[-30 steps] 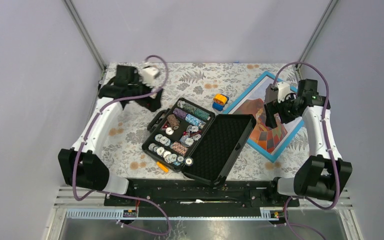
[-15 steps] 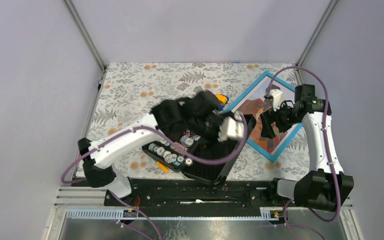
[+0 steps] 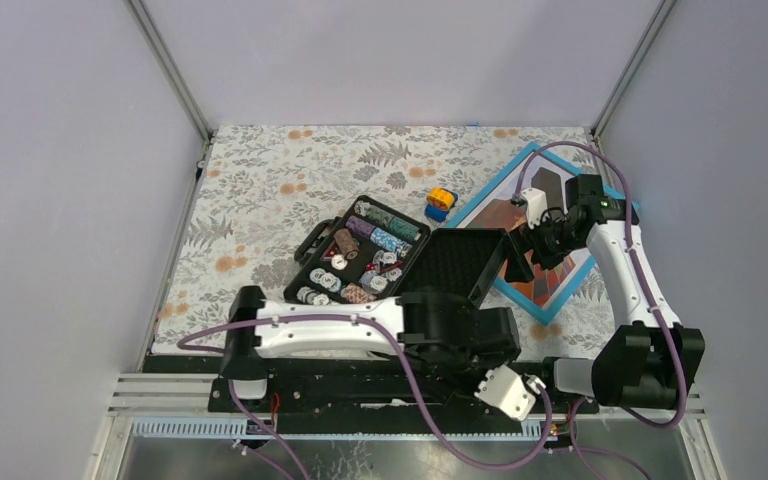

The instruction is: Take the photo out of the frame

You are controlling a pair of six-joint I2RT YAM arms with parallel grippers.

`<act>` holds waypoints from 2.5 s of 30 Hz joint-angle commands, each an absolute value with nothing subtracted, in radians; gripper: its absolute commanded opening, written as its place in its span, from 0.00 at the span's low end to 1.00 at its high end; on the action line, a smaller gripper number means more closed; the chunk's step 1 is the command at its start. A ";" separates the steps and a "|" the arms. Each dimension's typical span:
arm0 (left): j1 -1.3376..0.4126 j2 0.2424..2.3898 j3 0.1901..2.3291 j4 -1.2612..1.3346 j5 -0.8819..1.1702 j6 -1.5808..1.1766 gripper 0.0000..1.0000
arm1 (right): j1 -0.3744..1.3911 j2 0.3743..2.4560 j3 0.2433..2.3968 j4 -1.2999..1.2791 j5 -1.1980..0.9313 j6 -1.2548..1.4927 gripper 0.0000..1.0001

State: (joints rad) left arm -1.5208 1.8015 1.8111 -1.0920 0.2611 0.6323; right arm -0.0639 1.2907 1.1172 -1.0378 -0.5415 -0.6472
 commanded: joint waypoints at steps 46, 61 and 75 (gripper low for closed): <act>-1.305 1.812 1.492 -0.981 0.016 0.699 0.98 | 0.237 1.564 1.178 -0.729 -0.395 -0.469 1.00; -1.119 1.757 1.376 -0.935 -0.107 0.807 0.97 | 0.337 1.783 1.412 -0.587 -0.352 -0.344 1.00; -0.744 1.763 1.297 -0.782 -0.206 1.029 0.97 | 0.376 2.074 1.889 -0.633 -0.264 -0.247 1.00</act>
State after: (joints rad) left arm -0.9413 1.7203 1.3285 -0.7273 -0.0029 0.9024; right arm 0.3714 2.0331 1.7489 -0.6292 -0.3035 -0.2886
